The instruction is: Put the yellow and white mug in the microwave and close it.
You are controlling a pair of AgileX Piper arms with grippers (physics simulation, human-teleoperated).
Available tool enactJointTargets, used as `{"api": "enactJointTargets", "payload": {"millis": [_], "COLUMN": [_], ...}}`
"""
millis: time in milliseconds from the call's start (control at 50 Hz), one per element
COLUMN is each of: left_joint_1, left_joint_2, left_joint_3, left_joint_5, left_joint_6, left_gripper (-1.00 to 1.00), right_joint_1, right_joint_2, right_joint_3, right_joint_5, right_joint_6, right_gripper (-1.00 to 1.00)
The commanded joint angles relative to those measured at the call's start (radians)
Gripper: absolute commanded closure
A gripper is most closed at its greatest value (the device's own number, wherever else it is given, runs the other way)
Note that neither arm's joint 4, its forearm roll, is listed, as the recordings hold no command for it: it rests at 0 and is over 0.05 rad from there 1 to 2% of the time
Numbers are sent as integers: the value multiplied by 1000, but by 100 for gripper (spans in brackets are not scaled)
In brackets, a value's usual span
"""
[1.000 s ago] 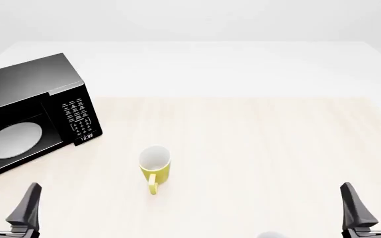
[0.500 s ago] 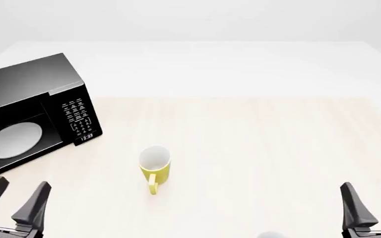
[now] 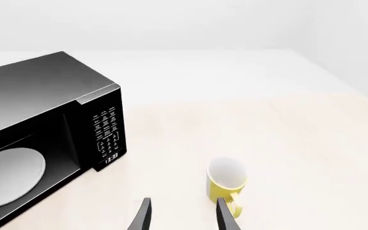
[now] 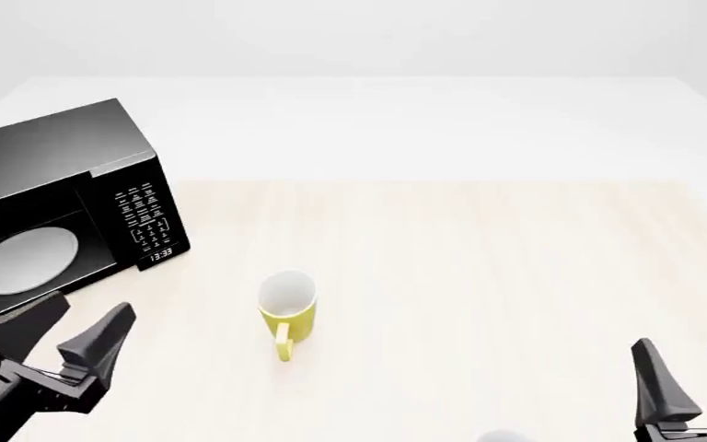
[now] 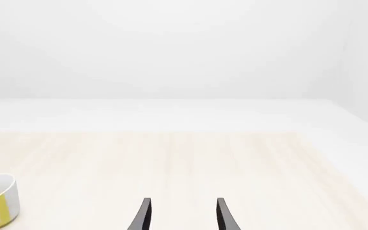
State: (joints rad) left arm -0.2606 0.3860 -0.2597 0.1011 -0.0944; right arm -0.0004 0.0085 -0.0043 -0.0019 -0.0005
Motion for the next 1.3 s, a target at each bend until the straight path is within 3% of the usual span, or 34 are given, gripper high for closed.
{"api": "enactJointTargets", "payload": {"millis": [20, 120, 280, 300, 340, 780, 1000, 1300], "left_joint_1": [-54, -81, -108, -115, -117, -156, -173, -252], "left_joint_2": [156, 263, 336, 374, 389, 552, 715, 831], "left_joint_3": [-79, -106, -136, -134, -128, -124, -179, -185], "left_joint_5": [6, -7, -15, -25, -37, -106, -167, -233], "left_joint_6": [-80, -139, -161, -204, -220, -236, -197, -265], "left_gripper": [-100, -100, -100, -100, -100, -100, -100, -100], "right_joint_1": [0, 0, 0, 0, 0, 0, 0, 0], "right_joint_2": [0, 0, 0, 0, 0, 0, 0, 0], "right_joint_3": [0, 0, 0, 0, 0, 0, 0, 0], "right_joint_5": [0, 0, 0, 0, 0, 0, 0, 0], "right_joint_6": [0, 0, 0, 0, 0, 0, 0, 0], "right_gripper": [-100, -100, -100, -100, -100, -100, -100, -100]}}
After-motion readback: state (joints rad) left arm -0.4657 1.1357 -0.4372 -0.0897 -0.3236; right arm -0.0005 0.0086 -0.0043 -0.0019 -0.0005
